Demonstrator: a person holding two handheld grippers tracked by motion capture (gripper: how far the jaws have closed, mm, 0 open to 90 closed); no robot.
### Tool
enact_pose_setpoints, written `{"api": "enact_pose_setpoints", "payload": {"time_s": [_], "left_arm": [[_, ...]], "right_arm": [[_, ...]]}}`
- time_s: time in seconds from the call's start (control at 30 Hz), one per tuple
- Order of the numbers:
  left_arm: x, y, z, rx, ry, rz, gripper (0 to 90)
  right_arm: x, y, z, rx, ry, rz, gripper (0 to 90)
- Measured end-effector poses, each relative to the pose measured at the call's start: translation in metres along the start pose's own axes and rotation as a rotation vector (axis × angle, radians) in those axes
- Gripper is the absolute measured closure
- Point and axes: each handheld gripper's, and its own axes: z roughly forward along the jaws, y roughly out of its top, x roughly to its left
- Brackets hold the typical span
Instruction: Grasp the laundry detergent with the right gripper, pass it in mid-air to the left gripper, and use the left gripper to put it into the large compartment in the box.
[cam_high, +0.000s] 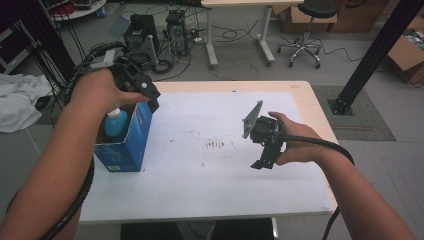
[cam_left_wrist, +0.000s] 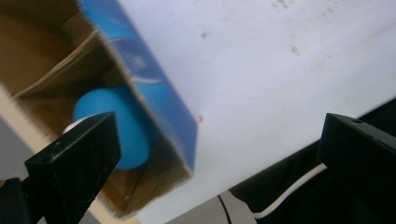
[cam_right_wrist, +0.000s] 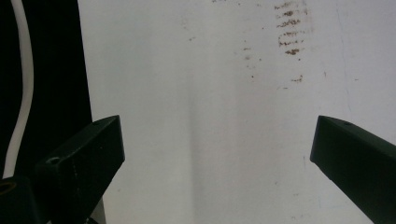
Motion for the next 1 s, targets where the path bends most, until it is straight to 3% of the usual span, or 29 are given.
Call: {"api": "enact_pose_setpoints", "payload": {"time_s": [0.23,0.37,0.67,0.77,0.9,1.0], "left_arm": [[-0.019,0.009,0.011,0.021,-0.036,0.153,0.1],[-0.029,0.012,0.013,-0.013,-0.065,0.257,0.1],[-0.056,0.013,0.019,-0.024,-0.035,0.499,0.1],[-0.068,0.011,0.023,-0.002,-0.021,0.604,0.1],[-0.082,0.011,0.028,0.048,-0.016,0.672,0.1],[-0.092,0.009,0.032,0.056,-0.016,0.754,0.1]], "right_arm": [[-0.003,0.002,-0.004,0.019,-0.003,-0.003,2.7],[-0.003,0.001,-0.008,0.024,-0.007,-0.001,2.8],[-0.003,-0.003,-0.009,0.039,-0.005,0.006,2.8],[-0.003,-0.004,-0.010,0.036,-0.008,0.009,2.8],[-0.004,-0.005,-0.011,0.032,-0.011,0.006,2.8],[-0.004,-0.005,-0.012,0.035,-0.011,0.004,2.8]]}}
